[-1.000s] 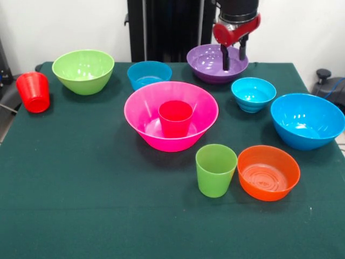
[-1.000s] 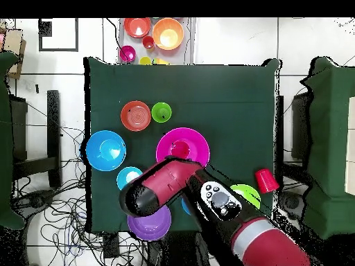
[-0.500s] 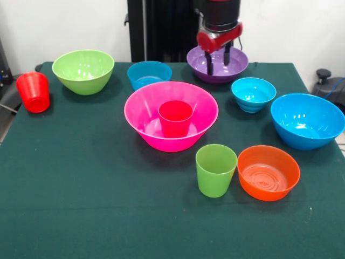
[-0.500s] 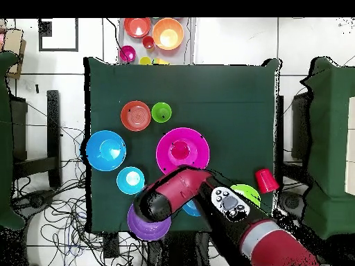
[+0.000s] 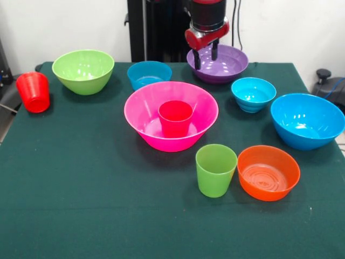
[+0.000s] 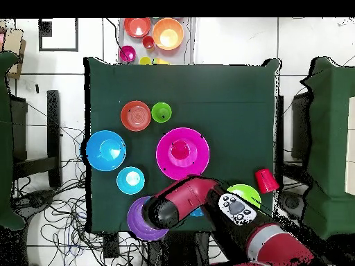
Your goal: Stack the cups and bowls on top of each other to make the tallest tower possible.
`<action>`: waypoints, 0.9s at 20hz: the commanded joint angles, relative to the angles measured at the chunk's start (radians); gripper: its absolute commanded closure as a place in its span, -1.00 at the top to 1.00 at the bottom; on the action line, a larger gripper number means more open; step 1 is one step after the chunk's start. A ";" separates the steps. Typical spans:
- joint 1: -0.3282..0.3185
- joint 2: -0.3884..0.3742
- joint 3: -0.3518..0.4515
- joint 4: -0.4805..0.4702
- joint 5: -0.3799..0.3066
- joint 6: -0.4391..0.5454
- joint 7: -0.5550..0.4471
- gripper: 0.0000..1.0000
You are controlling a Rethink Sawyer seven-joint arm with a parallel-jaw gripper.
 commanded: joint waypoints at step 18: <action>0.019 0.043 -0.040 -0.049 -0.100 -0.005 -0.004 1.00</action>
